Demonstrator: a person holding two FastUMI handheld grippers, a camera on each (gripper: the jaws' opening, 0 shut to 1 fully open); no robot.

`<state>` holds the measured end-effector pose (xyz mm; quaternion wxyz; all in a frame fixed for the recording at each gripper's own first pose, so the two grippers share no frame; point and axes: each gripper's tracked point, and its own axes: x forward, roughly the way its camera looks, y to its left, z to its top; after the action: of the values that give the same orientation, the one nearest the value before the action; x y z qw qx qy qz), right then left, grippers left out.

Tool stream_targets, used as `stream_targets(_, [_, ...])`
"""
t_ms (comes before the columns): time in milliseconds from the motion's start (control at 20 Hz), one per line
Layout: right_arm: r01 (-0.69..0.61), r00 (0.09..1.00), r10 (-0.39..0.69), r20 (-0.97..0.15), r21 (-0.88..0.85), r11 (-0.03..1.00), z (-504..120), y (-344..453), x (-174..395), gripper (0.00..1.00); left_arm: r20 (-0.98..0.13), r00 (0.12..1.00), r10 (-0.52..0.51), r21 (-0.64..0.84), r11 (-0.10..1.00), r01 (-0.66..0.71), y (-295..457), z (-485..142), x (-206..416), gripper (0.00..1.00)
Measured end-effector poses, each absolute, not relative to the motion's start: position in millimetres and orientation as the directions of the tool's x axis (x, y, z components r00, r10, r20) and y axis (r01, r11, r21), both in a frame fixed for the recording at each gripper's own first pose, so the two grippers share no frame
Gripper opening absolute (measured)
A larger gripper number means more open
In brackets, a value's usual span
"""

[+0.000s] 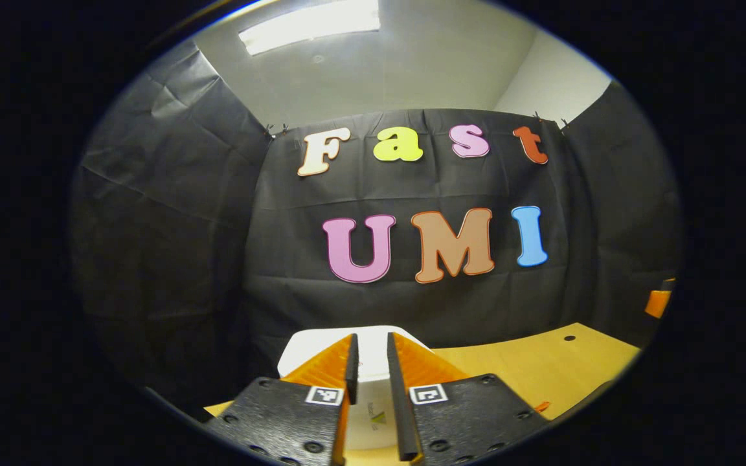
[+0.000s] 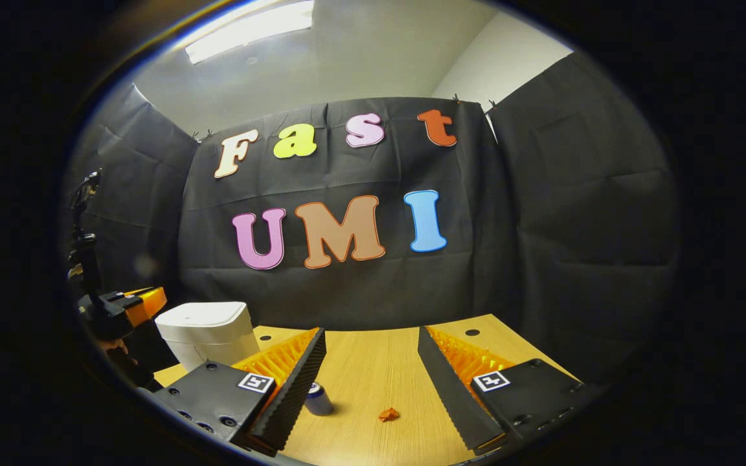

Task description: Press the lid of the desktop garbage bin to open it, pick up the crumpled paper on the desktop and throw it into the bin, then pick up the pop can on the desktop and drop it into the bin, and finally close the garbage bin lid.

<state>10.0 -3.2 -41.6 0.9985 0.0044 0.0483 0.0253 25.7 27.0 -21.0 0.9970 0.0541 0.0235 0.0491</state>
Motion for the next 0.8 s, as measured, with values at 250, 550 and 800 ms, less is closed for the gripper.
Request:
stream_targets(250, [0.002, 0.996, -0.002, -0.09, 0.002, 1.0, -42.3, -13.5, 6.7, 0.95, -0.106, 0.987, 0.121, 0.041, 0.992, -0.118, 40.2, -54.1, 62.5, 0.0])
stream_targets(550, [0.065, 0.992, -0.066, -0.108, -0.009, 0.998, -46.0, -28.0, 3.6, 0.95, -0.182, 0.971, 0.156, 0.027, 0.988, -0.153, 61.9, -89.2, 74.7, 0.0])
stream_targets(800, [0.077, 0.989, -0.079, -0.125, -0.022, 0.997, -52.7, -27.6, 0.9, 0.95, -0.198, 0.97, 0.142, 0.047, 0.99, -0.136, 61.2, -98.6, 71.2, 0.0])
